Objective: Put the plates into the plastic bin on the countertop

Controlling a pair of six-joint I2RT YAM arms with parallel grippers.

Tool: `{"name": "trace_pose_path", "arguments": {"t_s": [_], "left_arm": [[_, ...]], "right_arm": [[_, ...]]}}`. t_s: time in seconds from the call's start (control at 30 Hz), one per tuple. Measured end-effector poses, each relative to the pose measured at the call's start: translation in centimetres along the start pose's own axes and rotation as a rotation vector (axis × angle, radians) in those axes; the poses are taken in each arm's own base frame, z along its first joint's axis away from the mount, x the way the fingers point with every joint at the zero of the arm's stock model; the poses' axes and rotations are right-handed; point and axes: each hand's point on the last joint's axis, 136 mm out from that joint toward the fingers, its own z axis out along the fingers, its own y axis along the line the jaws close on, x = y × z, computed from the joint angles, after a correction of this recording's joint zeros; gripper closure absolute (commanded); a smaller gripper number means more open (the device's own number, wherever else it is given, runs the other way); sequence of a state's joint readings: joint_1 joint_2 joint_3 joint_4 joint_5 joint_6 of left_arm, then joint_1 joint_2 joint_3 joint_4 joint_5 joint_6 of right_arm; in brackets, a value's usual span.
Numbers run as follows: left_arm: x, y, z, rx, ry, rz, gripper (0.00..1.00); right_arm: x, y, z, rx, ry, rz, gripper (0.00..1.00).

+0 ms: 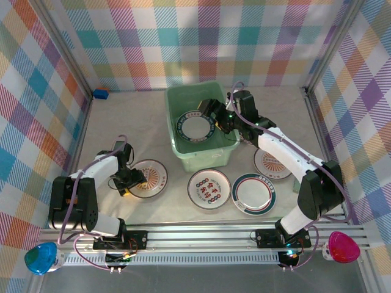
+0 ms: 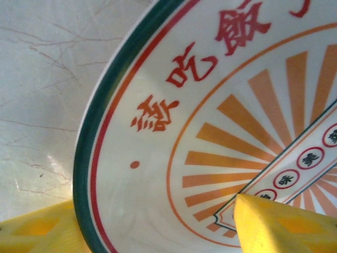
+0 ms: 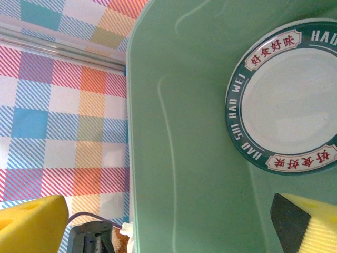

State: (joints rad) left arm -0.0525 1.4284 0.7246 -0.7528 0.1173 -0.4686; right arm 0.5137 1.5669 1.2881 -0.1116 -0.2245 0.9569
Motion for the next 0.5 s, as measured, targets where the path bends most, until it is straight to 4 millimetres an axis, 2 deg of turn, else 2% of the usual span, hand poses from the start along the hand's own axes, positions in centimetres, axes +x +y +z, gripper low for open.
{"name": "trace_pose_path", "arguments": {"t_s": [0.13,0.33,0.5], "left_arm": [[0.11,-0.28,0.01,0.013,0.000,-0.005,0.52],[-0.05,-0.55,-0.07,0.030,-0.014,-0.005,0.61],[-0.02,-0.66,-0.29,0.042,-0.022,-0.010,0.75]], "right_arm": [[0.15,0.04,0.05,0.002,0.001,-0.001,0.01],[0.31,0.03,0.10,0.002,0.004,0.003,0.01],[0.49,0.06,0.15,0.001,0.008,0.007,0.01]]}}
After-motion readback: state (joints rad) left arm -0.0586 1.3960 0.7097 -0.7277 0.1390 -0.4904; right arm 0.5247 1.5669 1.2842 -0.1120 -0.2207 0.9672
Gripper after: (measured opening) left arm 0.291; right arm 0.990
